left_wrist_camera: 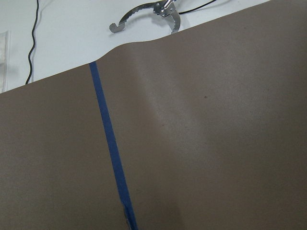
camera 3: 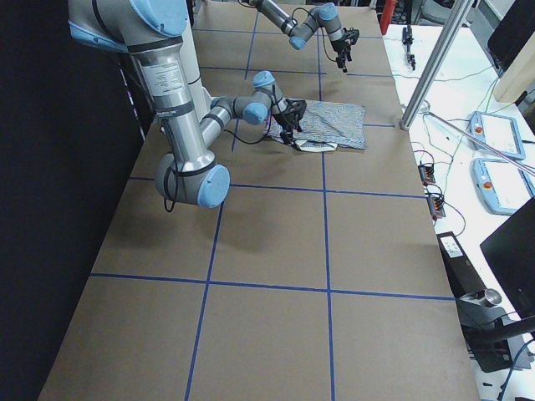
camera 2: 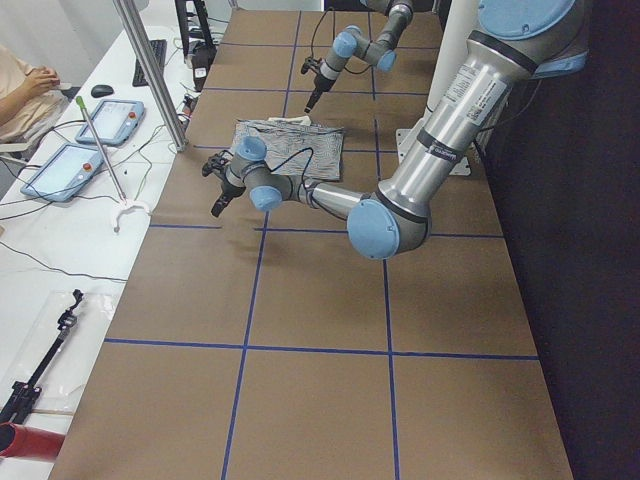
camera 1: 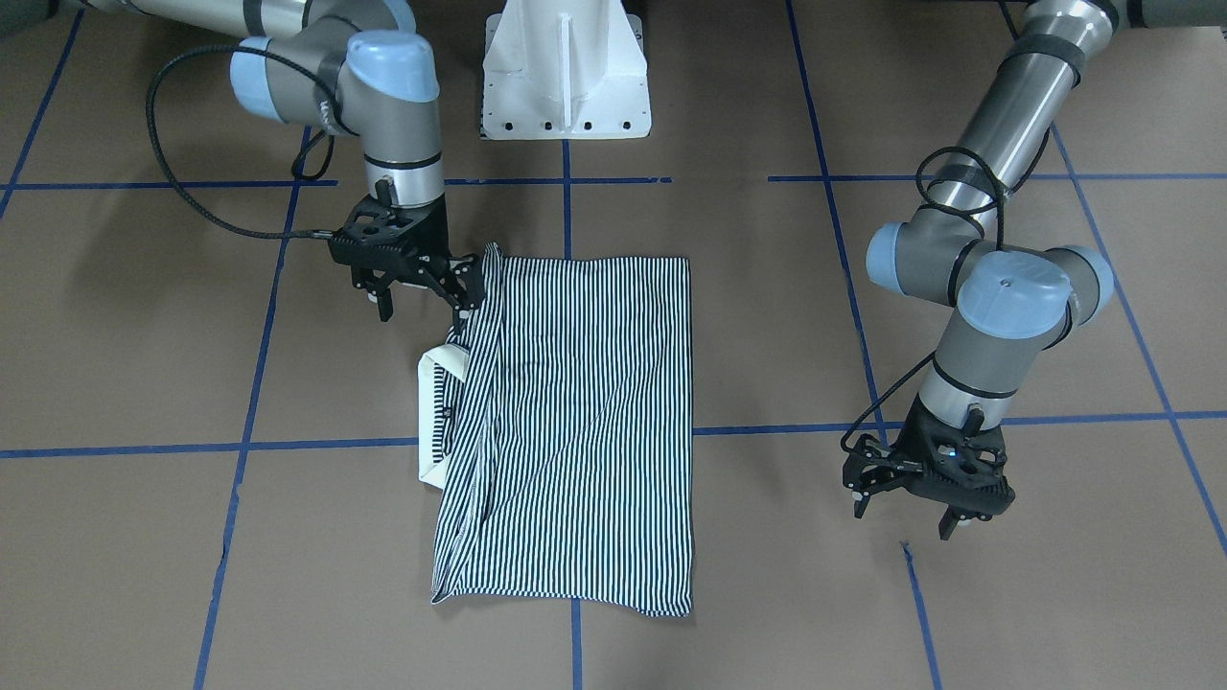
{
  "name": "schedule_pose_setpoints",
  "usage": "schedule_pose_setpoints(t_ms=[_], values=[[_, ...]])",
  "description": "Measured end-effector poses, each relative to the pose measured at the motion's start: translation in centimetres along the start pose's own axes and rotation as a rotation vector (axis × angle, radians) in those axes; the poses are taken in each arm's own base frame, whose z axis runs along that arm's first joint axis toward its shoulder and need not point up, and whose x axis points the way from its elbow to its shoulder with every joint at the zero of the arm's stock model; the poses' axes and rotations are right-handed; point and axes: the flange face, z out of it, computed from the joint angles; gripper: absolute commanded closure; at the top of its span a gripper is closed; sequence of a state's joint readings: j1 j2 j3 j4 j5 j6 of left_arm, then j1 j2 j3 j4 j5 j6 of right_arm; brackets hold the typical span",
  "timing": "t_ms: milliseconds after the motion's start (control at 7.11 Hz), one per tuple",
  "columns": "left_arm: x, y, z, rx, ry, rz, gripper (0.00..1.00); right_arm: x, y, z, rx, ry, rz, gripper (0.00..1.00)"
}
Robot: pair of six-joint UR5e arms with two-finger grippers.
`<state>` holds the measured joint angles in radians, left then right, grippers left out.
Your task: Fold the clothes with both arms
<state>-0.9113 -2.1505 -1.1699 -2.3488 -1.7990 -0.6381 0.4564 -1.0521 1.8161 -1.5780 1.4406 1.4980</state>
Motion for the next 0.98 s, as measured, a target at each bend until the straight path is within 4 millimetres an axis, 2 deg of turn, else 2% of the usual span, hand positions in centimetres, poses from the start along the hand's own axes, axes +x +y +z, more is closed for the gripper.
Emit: schedule_pose_setpoints(t_ms=[141, 281, 422, 704, 985], values=[[0.0, 0.2, -0.1, -0.002, 0.005, 0.000, 0.00, -1.9, 0.8, -1.5, -0.031, 0.033, -0.038, 0.00], [0.0, 0.2, -0.2, -0.002, 0.007, 0.001, 0.00, -3.3, 2.4, -2.3, -0.059, 0.041, -0.097, 0.14], [0.1, 0.2, -0.2, -0.003, 0.008, 0.001, 0.00, -4.2, 4.5, -2.7, -0.087, 0.043, -0.164, 0.47], [0.1, 0.3, -0.2, -0.004, 0.008, 0.001, 0.00, -4.6, 9.5, -2.4, -0.145, 0.069, -0.336, 0.55], [0.3, 0.2, -0.3, -0.002, 0.012, -0.001, 0.00, -4.5, 12.8, -2.3, -0.180, 0.081, -0.429, 0.67]])
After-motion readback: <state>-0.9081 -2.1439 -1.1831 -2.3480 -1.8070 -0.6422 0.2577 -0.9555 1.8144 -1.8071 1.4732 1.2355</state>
